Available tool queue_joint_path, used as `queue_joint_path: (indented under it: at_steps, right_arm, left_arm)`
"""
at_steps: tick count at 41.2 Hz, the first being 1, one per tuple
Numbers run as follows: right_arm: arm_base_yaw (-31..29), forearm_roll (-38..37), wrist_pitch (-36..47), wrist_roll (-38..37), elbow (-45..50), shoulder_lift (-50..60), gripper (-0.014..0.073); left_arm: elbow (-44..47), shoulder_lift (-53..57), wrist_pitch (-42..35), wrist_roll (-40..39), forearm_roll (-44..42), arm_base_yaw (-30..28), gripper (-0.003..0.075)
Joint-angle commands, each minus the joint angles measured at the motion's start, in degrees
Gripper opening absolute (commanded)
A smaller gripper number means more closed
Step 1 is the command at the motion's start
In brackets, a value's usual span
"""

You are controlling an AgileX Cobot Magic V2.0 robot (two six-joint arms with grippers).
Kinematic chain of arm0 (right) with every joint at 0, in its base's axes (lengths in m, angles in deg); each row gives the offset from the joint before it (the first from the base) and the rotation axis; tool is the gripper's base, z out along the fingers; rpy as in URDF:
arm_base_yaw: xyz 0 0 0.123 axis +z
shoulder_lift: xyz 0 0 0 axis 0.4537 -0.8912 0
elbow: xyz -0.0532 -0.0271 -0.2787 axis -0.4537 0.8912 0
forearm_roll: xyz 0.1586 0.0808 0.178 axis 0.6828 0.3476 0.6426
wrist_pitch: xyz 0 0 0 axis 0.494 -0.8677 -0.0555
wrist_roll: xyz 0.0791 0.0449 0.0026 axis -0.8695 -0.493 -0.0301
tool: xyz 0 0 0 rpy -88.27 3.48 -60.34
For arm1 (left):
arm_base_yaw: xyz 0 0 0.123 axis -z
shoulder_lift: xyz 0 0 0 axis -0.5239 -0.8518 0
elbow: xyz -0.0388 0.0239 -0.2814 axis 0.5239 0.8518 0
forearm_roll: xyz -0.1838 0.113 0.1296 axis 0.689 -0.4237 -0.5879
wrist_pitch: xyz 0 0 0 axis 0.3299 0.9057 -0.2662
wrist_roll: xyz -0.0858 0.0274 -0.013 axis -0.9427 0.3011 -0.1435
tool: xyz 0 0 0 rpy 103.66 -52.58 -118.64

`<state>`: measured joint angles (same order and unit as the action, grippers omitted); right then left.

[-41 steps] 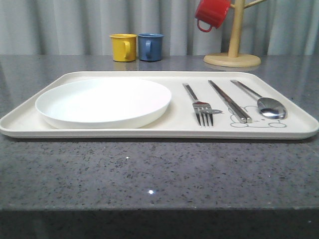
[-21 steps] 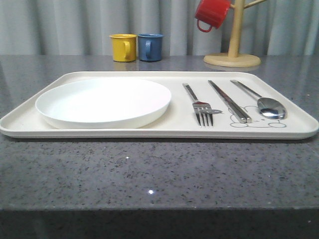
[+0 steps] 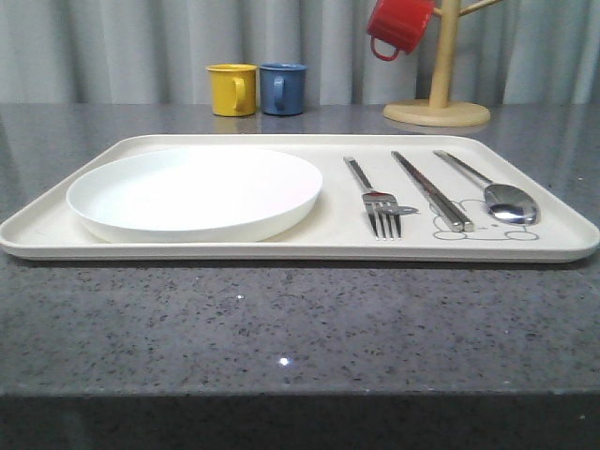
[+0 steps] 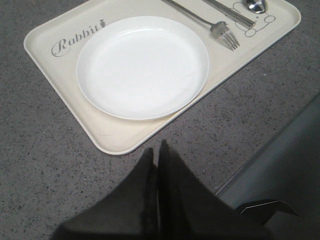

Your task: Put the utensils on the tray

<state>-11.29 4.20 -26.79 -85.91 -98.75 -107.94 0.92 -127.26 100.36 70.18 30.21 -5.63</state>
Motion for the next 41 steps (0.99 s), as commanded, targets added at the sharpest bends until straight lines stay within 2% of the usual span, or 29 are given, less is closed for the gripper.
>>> queue_joint_path:
  at_steps: [1, 6, 11, 18, 25, 29, 34, 41]
  right_arm:
    - [0.0, 0.4, 3.9, -0.1, -1.1, -0.5, -0.0068]
    - [0.0, 0.4, 3.9, -0.1, -1.1, -0.5, -0.0068]
    - [0.0, 0.4, 3.8, -0.1, -1.1, -0.5, -0.0068]
    - [0.0, 0.4, 3.6, -0.1, -1.1, -0.5, -0.0068]
    - [0.0, 0.4, 3.6, -0.1, -1.1, -0.5, -0.0068]
    - [0.0, 0.4, 3.6, -0.1, -1.1, -0.5, -0.0068]
    - [0.0, 0.4, 3.6, -0.1, -1.1, -0.5, -0.0068]
    - [0.0, 0.4, 3.6, -0.1, -1.1, -0.5, -0.0068]
  left_arm:
    - [-1.5, 0.1, -3.9, -0.5, 1.1, 0.4, -0.0018]
    - [-1.5, 0.1, -3.9, -0.5, 1.1, 0.4, -0.0018]
    - [3.5, 4.3, -11.2, -0.5, 1.2, 0.1, -0.0018]
    - [12.5, 13.2, -21.0, -0.5, -0.5, -7.6, -0.0018]
    - [27.0, 23.8, -35.8, -0.5, -0.3, -18.4, -0.0018]
    - [33.2, 29.0, -41.0, -0.5, 1.6, -22.9, -0.0018]
    - [39.6, 35.0, -45.2, -0.5, 2.4, -26.8, -0.0018]
    - [46.2, 38.9, -51.2, -0.5, 2.4, -28.5, -0.0018]
